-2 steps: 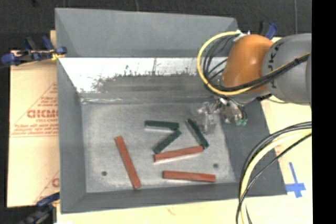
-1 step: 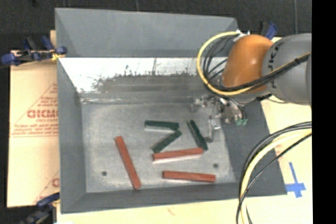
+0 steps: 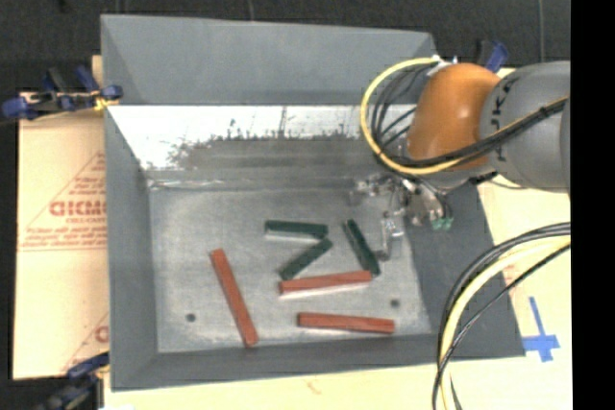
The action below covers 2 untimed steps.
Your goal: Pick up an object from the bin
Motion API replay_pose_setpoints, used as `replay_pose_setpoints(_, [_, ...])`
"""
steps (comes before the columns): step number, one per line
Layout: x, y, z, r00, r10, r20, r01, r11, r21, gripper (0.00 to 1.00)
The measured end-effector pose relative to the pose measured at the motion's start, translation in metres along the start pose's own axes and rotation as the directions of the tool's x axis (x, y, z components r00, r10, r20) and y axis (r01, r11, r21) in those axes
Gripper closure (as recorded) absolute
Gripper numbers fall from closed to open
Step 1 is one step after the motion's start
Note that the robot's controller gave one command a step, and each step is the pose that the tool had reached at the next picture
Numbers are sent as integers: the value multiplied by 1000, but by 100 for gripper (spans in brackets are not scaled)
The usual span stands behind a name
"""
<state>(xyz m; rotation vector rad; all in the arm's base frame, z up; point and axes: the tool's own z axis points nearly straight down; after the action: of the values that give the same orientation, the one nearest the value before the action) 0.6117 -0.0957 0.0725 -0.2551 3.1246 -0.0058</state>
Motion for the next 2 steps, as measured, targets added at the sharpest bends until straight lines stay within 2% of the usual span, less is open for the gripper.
replay_pose_setpoints(1, [86,48,1,994,-110,-2,110,994,-3,100])
replay_pose_setpoints(2, [86,48,1,994,-110,-2,110,994,-2,100])
